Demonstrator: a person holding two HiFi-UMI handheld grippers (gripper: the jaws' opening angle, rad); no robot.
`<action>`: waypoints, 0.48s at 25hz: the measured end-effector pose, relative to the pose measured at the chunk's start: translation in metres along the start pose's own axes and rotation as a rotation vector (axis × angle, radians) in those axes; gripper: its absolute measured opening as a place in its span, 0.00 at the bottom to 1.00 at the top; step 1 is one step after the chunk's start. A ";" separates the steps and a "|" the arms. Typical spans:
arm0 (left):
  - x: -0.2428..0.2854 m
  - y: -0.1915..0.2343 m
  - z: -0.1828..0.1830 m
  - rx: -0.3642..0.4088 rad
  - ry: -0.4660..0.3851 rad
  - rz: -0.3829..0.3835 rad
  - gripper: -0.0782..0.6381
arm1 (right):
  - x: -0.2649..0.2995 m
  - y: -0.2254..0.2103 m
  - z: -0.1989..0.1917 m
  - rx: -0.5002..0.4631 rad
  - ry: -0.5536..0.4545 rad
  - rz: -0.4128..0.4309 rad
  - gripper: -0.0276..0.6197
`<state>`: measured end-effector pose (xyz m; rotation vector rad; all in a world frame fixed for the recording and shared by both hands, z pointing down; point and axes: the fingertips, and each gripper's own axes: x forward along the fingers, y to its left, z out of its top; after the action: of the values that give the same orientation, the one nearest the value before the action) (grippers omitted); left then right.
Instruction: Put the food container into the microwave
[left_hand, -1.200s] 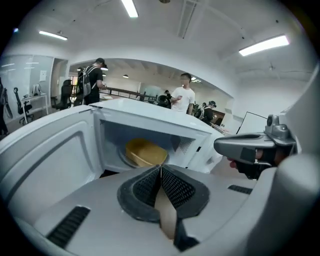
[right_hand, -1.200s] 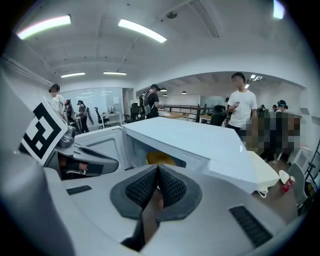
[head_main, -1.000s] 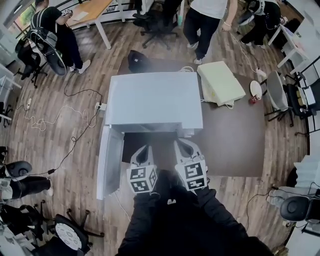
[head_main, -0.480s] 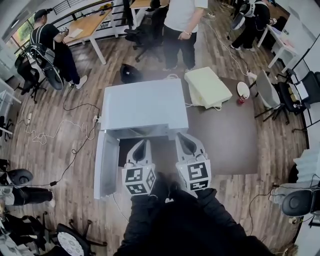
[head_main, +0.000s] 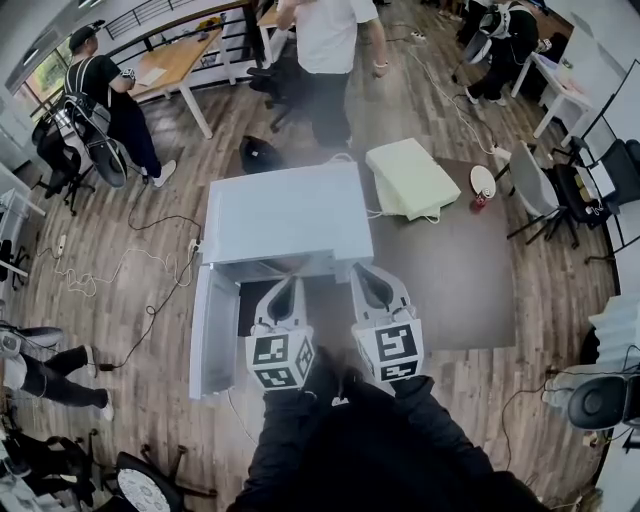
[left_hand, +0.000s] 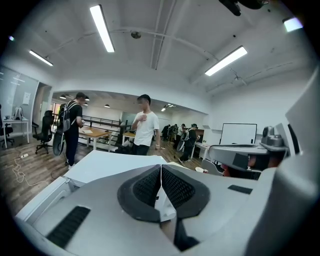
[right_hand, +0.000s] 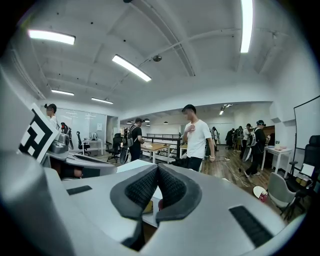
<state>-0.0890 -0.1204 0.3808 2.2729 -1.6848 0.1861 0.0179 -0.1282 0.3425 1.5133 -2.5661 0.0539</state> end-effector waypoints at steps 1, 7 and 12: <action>0.000 -0.001 0.000 0.002 0.000 -0.002 0.16 | -0.001 0.000 0.000 -0.002 -0.002 0.002 0.08; -0.001 -0.001 0.003 0.007 0.000 -0.006 0.16 | -0.001 0.002 0.005 -0.006 -0.003 0.001 0.08; 0.000 -0.002 0.000 0.012 0.005 -0.010 0.16 | -0.001 0.003 0.001 -0.001 0.000 0.002 0.08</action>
<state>-0.0872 -0.1204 0.3801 2.2874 -1.6744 0.1998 0.0157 -0.1264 0.3415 1.5102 -2.5673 0.0529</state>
